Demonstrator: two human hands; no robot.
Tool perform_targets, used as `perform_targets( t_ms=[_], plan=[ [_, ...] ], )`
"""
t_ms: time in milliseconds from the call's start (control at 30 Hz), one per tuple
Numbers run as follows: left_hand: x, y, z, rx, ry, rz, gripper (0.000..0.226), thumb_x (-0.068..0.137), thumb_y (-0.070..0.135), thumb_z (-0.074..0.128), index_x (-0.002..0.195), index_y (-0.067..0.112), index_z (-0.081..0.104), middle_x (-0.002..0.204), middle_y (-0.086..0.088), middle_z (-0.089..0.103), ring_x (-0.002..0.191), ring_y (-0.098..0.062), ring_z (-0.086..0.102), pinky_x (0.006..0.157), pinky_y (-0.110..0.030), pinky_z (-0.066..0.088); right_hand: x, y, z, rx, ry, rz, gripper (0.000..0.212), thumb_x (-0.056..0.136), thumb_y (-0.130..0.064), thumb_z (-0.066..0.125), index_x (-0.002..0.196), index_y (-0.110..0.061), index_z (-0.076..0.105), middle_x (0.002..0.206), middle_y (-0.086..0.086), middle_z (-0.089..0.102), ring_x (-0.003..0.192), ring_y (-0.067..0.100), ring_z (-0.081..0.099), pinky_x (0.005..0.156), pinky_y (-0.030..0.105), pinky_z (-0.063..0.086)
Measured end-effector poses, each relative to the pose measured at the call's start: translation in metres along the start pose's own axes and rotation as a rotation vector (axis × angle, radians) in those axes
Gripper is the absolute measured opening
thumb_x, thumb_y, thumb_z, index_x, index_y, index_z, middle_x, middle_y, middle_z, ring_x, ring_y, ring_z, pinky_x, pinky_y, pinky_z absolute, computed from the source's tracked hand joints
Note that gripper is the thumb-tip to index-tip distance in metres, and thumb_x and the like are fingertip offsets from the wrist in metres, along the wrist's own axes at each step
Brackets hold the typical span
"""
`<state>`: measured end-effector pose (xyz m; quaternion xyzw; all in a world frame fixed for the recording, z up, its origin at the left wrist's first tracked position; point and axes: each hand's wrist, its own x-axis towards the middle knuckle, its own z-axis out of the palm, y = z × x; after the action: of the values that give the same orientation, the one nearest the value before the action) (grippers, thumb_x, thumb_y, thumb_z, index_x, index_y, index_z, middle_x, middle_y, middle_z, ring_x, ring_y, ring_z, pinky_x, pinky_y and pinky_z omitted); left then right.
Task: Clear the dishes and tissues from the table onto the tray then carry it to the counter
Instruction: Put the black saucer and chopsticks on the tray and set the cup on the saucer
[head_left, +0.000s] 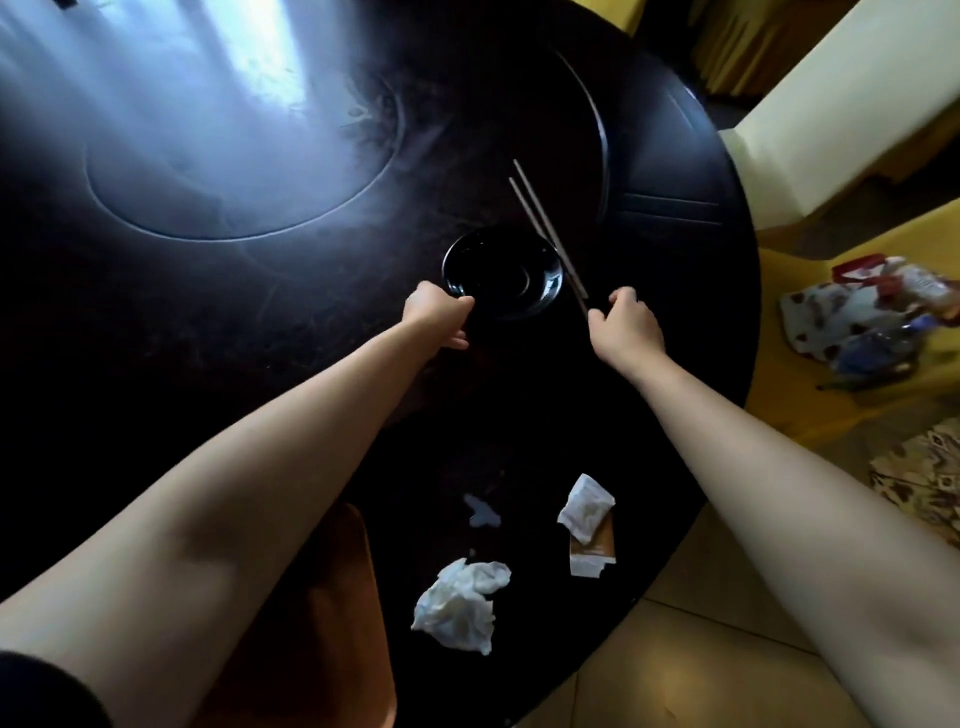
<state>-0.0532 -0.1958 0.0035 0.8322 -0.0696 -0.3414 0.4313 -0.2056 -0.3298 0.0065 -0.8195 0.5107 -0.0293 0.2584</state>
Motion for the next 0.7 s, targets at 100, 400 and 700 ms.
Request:
perform_targets(
  t_ms=[100, 400, 700],
  plan=[
    [0.015, 0.011, 0.004, -0.095, 0.001, -0.067, 0.047, 0.082, 0.016, 0.061, 0.119, -0.007, 0.042, 0.106, -0.023, 0.058, 0.062, -0.031, 0.068, 0.047, -0.038, 0.057, 0.019, -0.008, 0.001, -0.053, -0.048, -0.080, 0.046, 0.093, -0.027, 0.046, 0.133, -0.005, 0.038, 0.136, 0.020, 0.046, 0.123, 0.036, 0.045, 0.097, 0.042, 0.040],
    [0.044, 0.011, 0.013, -0.055, 0.050, -0.086, 0.036, 0.076, 0.003, 0.061, 0.111, 0.000, 0.053, 0.101, -0.013, 0.055, 0.081, -0.030, 0.065, 0.037, -0.037, 0.054, 0.047, -0.019, 0.025, -0.085, -0.077, -0.132, 0.039, 0.089, 0.000, 0.042, 0.128, -0.004, 0.040, 0.133, 0.018, 0.039, 0.107, 0.034, 0.054, 0.077, 0.031, 0.040],
    [0.045, 0.014, 0.007, -0.193, 0.005, -0.122, 0.040, 0.082, -0.006, 0.043, 0.121, 0.003, 0.043, 0.110, -0.011, 0.042, 0.093, -0.030, 0.055, 0.033, -0.037, 0.052, 0.053, -0.025, 0.026, -0.112, -0.092, -0.009, 0.037, 0.091, -0.005, 0.035, 0.127, 0.000, 0.040, 0.130, 0.020, 0.051, 0.114, 0.037, 0.053, 0.078, 0.033, 0.040]
  ],
)
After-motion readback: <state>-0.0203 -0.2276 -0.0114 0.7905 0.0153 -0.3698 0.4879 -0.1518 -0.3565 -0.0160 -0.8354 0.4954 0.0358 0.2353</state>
